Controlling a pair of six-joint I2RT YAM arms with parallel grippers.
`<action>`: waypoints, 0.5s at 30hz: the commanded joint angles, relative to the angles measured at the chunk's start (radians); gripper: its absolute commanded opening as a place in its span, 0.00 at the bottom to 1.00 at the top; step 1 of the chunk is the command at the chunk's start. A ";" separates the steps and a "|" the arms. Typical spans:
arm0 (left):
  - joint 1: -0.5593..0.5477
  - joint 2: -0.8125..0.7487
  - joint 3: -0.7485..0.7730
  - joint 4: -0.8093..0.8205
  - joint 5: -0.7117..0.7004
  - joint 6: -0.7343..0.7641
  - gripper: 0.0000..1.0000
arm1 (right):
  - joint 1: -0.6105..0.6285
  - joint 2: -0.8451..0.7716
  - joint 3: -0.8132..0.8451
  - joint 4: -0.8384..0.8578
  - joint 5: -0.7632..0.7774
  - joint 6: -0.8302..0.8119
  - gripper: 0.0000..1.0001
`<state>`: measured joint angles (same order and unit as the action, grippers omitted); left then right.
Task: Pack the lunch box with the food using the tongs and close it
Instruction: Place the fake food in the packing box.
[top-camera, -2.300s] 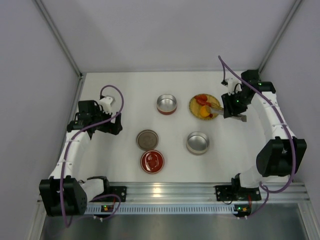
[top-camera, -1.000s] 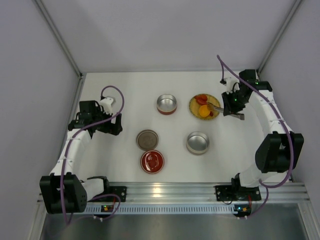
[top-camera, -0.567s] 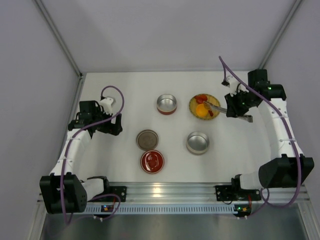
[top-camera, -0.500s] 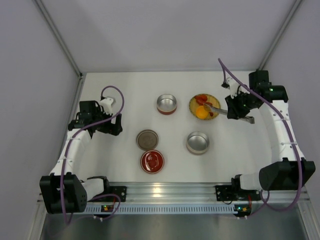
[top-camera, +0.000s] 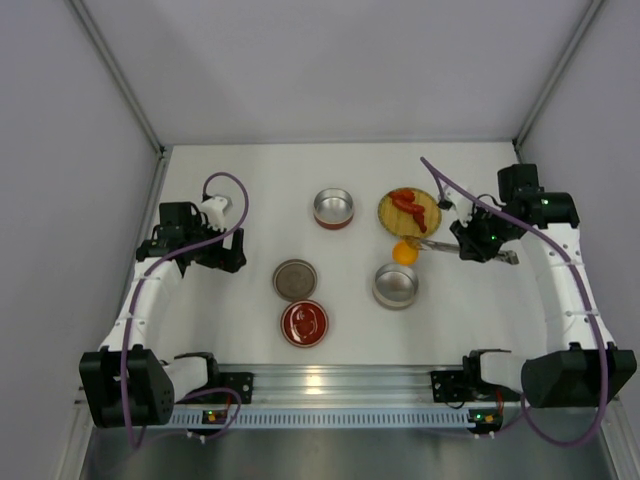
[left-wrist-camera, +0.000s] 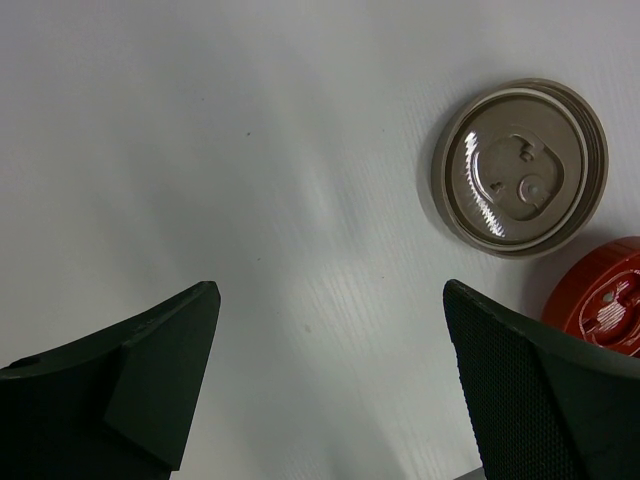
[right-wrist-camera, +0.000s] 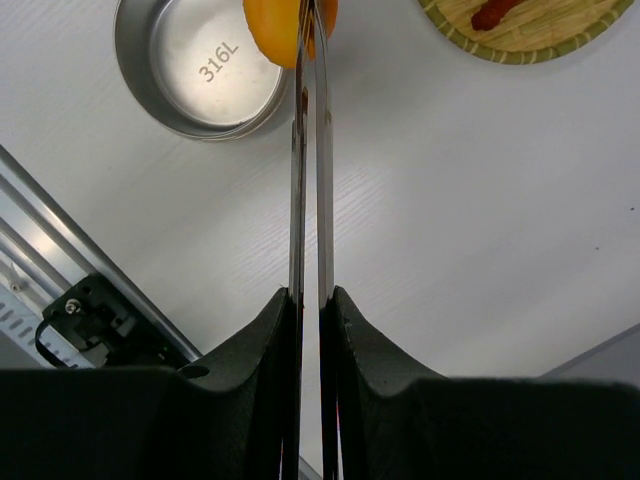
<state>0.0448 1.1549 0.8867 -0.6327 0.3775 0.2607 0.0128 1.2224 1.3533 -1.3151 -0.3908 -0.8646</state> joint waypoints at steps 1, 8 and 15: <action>-0.003 -0.003 0.031 -0.007 0.018 0.005 0.98 | 0.022 -0.009 -0.008 -0.190 -0.042 -0.045 0.00; -0.003 -0.006 0.017 -0.010 0.011 0.012 0.98 | 0.068 -0.017 -0.062 -0.190 -0.034 -0.053 0.01; -0.003 0.003 0.017 -0.001 0.017 0.006 0.98 | 0.093 -0.020 -0.120 -0.190 -0.034 -0.054 0.01</action>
<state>0.0448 1.1549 0.8867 -0.6392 0.3775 0.2611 0.0792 1.2221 1.2392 -1.3224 -0.3943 -0.8913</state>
